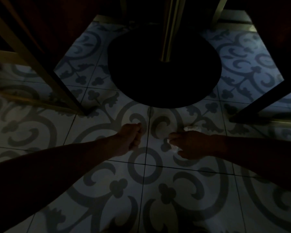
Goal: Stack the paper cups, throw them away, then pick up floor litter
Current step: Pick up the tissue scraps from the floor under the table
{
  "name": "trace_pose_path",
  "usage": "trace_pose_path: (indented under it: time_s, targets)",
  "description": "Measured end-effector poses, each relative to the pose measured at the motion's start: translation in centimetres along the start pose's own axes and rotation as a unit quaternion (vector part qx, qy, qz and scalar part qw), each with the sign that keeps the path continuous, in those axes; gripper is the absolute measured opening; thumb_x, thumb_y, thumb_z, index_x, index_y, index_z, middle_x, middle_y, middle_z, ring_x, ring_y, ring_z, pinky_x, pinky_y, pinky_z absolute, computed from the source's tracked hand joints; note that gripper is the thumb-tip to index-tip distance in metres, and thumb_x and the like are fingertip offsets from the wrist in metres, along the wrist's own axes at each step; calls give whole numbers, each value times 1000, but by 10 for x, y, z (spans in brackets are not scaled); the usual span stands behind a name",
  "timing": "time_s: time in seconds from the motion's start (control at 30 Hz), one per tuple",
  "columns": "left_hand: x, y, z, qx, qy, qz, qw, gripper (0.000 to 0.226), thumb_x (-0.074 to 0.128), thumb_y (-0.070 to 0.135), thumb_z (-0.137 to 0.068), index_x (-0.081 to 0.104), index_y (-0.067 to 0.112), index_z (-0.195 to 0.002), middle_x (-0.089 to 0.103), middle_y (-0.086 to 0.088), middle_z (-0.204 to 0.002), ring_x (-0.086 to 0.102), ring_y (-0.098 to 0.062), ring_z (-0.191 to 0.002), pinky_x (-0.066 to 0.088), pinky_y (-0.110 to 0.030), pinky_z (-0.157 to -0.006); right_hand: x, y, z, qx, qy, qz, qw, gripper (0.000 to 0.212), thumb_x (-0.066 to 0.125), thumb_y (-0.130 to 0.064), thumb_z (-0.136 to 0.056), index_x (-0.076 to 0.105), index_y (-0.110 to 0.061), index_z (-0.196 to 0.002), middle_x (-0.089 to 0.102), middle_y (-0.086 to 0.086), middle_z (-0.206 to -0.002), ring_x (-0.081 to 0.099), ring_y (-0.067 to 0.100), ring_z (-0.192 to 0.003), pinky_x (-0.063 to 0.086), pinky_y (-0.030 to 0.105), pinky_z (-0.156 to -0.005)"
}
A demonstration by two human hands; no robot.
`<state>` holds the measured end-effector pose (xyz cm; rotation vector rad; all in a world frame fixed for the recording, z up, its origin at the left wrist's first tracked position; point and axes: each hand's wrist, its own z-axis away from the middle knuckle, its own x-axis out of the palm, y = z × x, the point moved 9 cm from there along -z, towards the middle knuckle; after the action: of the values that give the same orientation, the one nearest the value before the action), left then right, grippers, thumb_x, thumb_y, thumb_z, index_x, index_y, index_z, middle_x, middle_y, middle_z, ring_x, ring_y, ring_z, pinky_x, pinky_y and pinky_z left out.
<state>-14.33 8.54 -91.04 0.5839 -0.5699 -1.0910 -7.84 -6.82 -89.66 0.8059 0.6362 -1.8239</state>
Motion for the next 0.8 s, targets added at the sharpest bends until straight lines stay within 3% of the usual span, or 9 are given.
trace_pose_path:
  time_s: [0.17, 0.3, 0.4, 0.57, 0.7, 0.8]
  targets:
    - [5, -1, 4, -62, -9, 84, 994, 55, 34, 50, -96, 46, 14, -55, 42, 0, -41, 37, -13, -37, 27, -19, -43, -12, -6, 10, -15, 25, -7, 1000, 58, 45, -25, -98, 22, -12, -150, 22, 7, -158, 39, 25, -135, 36, 34, -107]
    - [8, -2, 9, -76, -26, 95, 992, 61, 35, 58, -92, 59, 4, -75, 57, -10, -62, 52, -23, -57, 44, -28, -58, -25, -7, 20, -41, 83, -44, 995, 55, 49, -20, -95, 32, -14, -146, 26, 1, -157, 47, 22, -128, 43, 33, -99]
    - [5, -3, 10, -82, -32, 74, 993, 66, 36, 61, -90, 64, 1, -93, 64, -15, -81, 59, -28, -72, 49, -35, -69, -33, -5, 25, -51, 116, -66, 990, 55, 51, -21, -92, 36, -17, -145, 22, -3, -159, 43, 19, -133, 43, 33, -104]
    - [3, -4, 13, -82, -31, 49, 995, 69, 31, 62, -91, 63, 1, -103, 66, -17, -96, 63, -32, -84, 50, -38, -70, -48, -11, 37, -82, 171, -99, 977, 58, 54, -13, -87, 39, -14, -143, 24, 1, -158, 33, 19, -141, 41, 37, -110]
    - [1, -6, 14, -84, -37, 64, 994, 72, 32, 63, -90, 62, 1, -111, 67, -19, -101, 65, -34, -89, 52, -41, -73, -58, -20, 47, -114, 226, -134, 958, 61, 55, -14, -87, 36, -14, -145, 24, -3, -156, 21, 8, -142, 17, 11, -109]
    - [3, -8, 16, -84, -39, 73, 993, 72, 33, 64, -90, 63, 2, -112, 69, -18, -104, 66, -34, -93, 53, -44, -78, -62, -30, 49, -129, 255, -145, 947, 62, 56, -17, -88, 33, -13, -146, 22, 1, -158, 19, 7, -143, 10, 5, -109]
